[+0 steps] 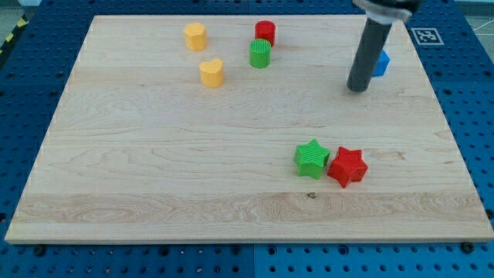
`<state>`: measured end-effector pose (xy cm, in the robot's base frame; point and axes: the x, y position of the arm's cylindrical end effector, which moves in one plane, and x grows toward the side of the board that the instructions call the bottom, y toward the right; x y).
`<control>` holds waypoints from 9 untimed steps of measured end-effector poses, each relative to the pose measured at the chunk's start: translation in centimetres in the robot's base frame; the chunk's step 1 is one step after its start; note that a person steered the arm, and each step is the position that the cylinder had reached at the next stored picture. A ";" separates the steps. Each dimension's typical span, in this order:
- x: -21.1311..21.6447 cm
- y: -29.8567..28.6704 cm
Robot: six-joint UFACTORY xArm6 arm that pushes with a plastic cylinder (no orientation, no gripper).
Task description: Move the blue cube below the blue triangle
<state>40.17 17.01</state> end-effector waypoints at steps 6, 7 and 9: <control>-5.2 3.0; -6.4 3.1; -7.4 3.2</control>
<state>32.79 20.24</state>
